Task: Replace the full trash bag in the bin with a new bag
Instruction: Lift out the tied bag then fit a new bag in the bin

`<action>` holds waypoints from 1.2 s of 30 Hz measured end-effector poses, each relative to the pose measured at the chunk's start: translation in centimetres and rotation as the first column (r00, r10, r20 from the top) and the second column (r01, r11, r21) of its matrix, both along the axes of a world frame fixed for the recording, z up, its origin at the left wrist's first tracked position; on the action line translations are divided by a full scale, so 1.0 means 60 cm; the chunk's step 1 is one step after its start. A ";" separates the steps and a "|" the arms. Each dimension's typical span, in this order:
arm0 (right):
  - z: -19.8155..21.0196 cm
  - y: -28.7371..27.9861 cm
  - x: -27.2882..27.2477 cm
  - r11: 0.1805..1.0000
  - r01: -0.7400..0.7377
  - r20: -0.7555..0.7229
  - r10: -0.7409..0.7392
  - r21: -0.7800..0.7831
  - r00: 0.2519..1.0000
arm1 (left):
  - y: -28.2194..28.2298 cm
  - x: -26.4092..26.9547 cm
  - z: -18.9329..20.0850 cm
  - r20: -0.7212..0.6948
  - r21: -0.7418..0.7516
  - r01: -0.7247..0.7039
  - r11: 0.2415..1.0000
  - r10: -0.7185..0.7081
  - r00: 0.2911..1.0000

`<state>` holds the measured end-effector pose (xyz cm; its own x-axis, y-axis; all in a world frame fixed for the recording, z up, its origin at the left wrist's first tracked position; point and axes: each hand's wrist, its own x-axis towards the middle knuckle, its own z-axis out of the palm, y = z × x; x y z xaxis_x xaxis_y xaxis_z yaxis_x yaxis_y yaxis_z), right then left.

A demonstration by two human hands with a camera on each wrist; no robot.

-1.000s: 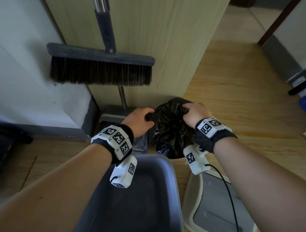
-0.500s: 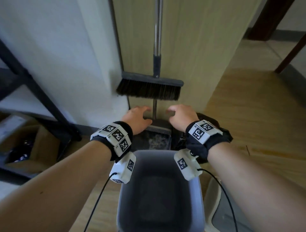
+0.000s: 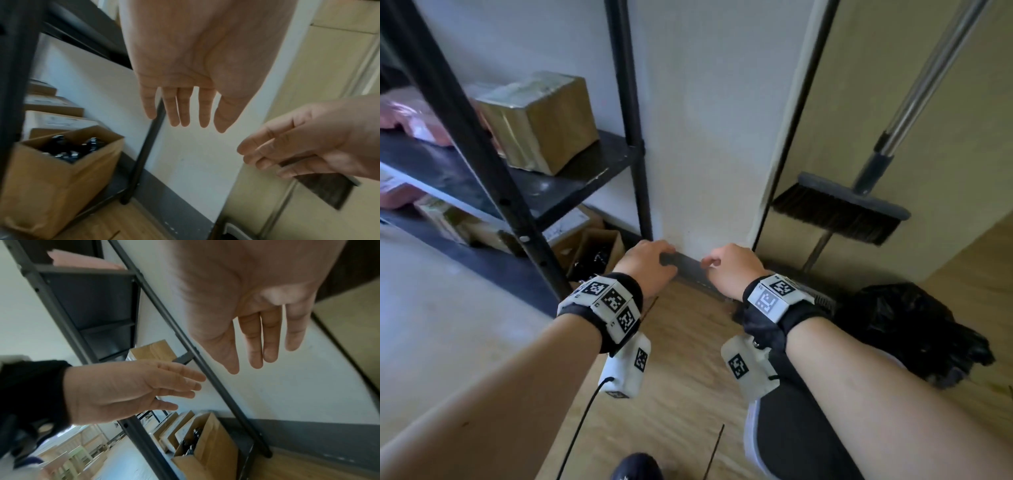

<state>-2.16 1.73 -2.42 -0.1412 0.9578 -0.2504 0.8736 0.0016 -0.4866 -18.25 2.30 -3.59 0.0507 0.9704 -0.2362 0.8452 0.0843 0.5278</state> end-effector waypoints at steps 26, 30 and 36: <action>-0.180 0.135 -0.215 0.944 -0.249 -0.002 0.255 -0.215 0.967 | 0.117 -0.169 -0.173 0.022 -0.427 -0.414 0.804 0.467 0.884; -0.172 0.130 -0.201 0.947 -0.234 0.004 0.241 -0.220 0.971 | 0.108 -0.167 -0.164 0.051 -0.381 -0.421 0.823 0.474 0.879; -0.134 0.122 -0.193 0.954 -0.250 0.096 0.268 -0.164 0.959 | 0.107 -0.160 -0.126 0.071 -0.073 -0.477 0.876 0.482 0.873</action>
